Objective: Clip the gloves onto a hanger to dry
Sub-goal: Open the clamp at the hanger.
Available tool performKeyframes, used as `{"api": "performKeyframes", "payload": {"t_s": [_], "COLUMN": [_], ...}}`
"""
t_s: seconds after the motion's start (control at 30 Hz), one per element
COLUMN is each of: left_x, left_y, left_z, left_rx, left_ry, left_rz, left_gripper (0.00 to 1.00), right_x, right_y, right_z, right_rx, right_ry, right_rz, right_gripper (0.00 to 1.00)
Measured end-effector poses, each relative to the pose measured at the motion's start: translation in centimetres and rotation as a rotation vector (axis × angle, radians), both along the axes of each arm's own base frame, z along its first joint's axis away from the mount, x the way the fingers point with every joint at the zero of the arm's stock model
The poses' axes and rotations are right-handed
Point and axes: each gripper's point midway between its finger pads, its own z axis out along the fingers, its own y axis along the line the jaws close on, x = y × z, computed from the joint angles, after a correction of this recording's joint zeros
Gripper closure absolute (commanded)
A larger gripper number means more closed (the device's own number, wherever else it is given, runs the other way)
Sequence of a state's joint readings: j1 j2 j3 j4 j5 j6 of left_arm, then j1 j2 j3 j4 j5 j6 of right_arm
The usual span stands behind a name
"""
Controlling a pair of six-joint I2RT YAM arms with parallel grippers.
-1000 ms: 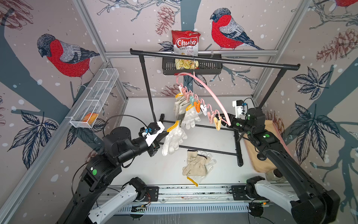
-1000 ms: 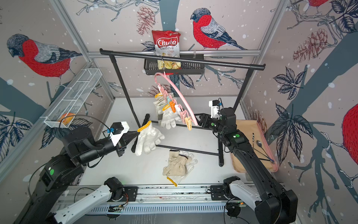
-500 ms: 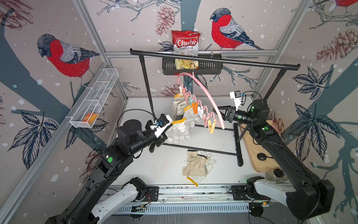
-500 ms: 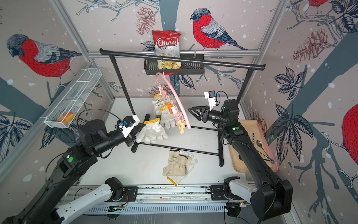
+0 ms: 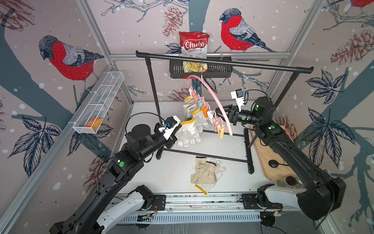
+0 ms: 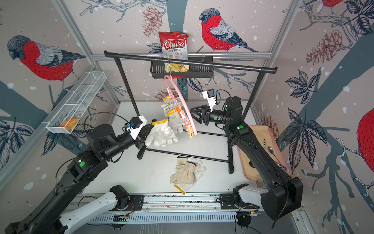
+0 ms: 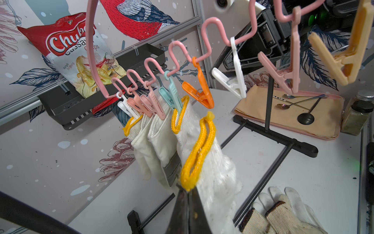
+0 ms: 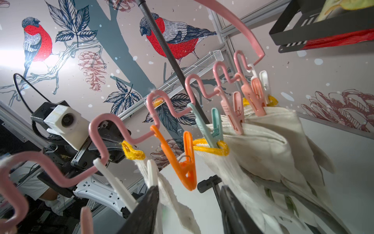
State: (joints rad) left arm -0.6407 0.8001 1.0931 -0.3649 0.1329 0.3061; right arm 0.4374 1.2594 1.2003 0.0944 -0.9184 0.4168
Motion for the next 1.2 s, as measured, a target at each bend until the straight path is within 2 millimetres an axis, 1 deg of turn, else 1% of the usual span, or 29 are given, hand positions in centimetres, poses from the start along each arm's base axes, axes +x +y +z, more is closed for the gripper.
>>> {"api": "performKeyframes", "payload": {"t_s": [0.13,0.23,0.3,0.4,0.47,0.6,0.67,0.8,0.93,1.03,1.1,1.2], "left_x": [0.6,1.0,1.4,1.8,2.0,2.6,2.9,3.2,3.3,3.5,3.6,3.8], "left_y": [0.2,0.5,0.8,1.0,0.9,0.6,0.6,0.4,0.3,0.1,0.0,-0.3], "left_z": [0.2,-0.2,-0.3,-0.2,-0.1,0.0,0.4,0.9,1.2,1.5,1.7,1.9], "left_rx": [-0.029,-0.049,-0.059,-0.079,-0.093,-0.097,-0.103,-0.116,-0.125,-0.126,-0.127,-0.127], "left_ry": [-0.003,0.017,0.025,0.031,0.036,0.044,0.039,0.037,0.039,0.037,0.036,0.038], "left_rz": [0.036,0.068,0.094,0.121,0.127,0.135,0.145,0.146,0.146,0.146,0.143,0.138], "left_gripper": [1.0,1.0,1.0,1.0,1.0,1.0,1.0,1.0,1.0,1.0,1.0,1.0], "right_x": [-0.2,-1.0,-1.5,-1.8,-2.0,-3.1,-3.4,-3.4,-3.3,-3.6,-3.8,-3.6], "right_y": [1.5,2.5,3.1,3.6,4.1,5.0,5.2,5.3,4.7,3.9,3.3,2.6], "right_z": [0.0,0.4,0.2,-0.4,-0.4,-0.1,0.0,-0.1,-0.6,-0.8,-0.5,-0.5], "right_rx": [-0.025,-0.034,-0.046,-0.073,-0.086,-0.104,-0.117,-0.147,-0.172,-0.183,-0.178,-0.176], "right_ry": [-0.002,-0.028,-0.036,-0.032,-0.032,-0.05,-0.061,-0.073,-0.064,-0.077,-0.085,-0.087], "right_rz": [0.001,0.015,0.018,0.011,0.001,0.012,0.009,-0.017,-0.056,-0.075,-0.084,-0.104], "right_gripper": [0.48,0.48,0.48,0.48,0.49,0.49,0.49,0.49,0.48,0.48,0.48,0.48]}}
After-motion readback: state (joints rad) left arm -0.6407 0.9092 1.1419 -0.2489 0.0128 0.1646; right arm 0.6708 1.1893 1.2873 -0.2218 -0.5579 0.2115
